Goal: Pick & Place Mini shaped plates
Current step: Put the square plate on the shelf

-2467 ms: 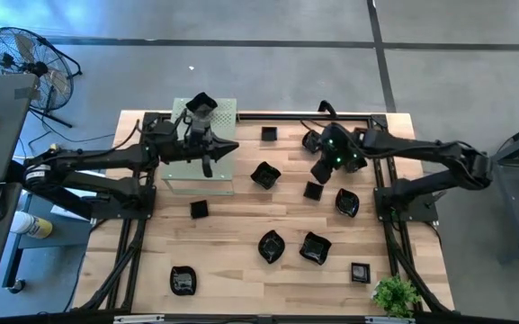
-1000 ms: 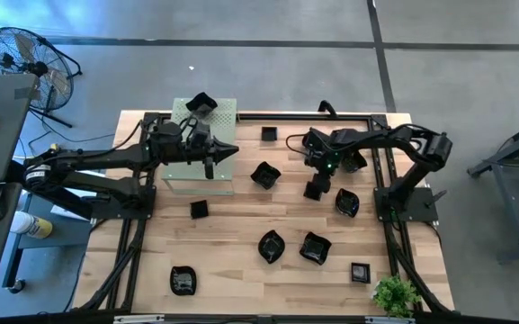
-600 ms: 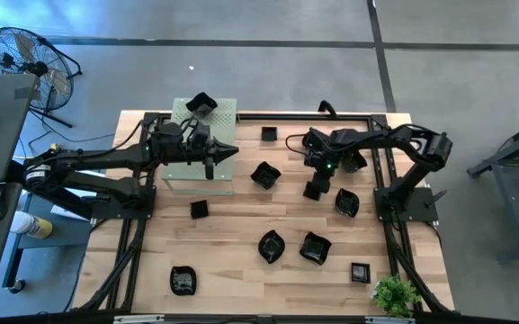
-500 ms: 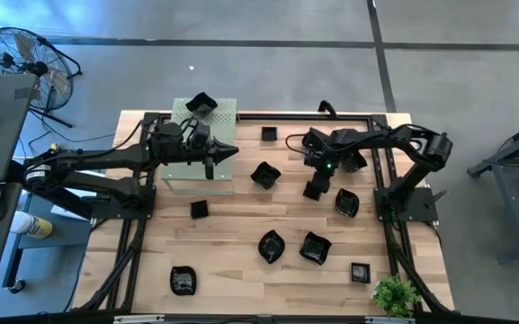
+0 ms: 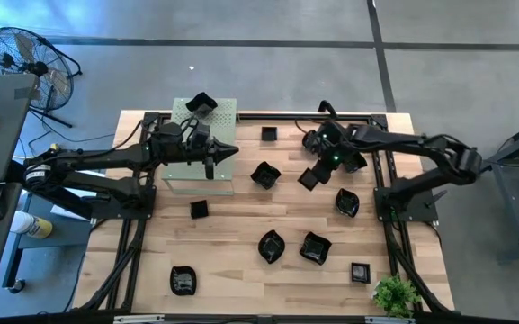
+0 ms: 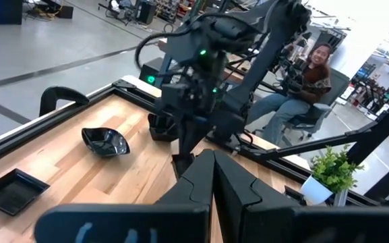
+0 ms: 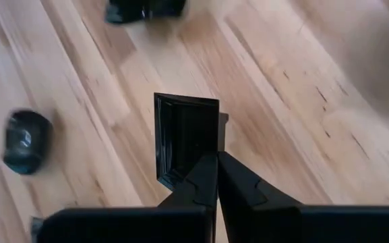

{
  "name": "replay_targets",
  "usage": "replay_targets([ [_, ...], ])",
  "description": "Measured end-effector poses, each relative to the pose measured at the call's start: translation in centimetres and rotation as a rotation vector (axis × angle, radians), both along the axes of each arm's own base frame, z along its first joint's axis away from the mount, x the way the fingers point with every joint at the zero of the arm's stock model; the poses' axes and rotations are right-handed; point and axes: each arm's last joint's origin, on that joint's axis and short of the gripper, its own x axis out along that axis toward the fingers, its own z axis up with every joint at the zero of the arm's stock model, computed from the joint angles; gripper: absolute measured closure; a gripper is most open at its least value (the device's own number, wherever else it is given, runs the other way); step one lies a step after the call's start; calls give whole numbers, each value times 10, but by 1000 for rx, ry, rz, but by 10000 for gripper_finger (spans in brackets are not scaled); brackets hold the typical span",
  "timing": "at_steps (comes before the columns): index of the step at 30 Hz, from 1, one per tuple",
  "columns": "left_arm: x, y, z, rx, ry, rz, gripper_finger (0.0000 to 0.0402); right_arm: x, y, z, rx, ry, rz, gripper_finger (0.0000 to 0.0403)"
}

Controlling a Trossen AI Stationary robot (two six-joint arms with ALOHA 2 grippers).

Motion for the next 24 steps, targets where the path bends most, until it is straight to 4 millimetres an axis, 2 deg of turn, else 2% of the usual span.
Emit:
replay_targets([
  [8,0,1,0,0,0,54,401,14,13,20,-13,-154,-123,402],
  [16,0,2,-1,-100,-9,84,399,34,28,32,-29,-299,-170,402],
  [19,-1,2,-2,-130,1,92,383,40,32,37,-33,-366,-184,402],
  [24,-1,3,-3,-182,22,111,333,50,38,48,-40,-491,-198,402],
])
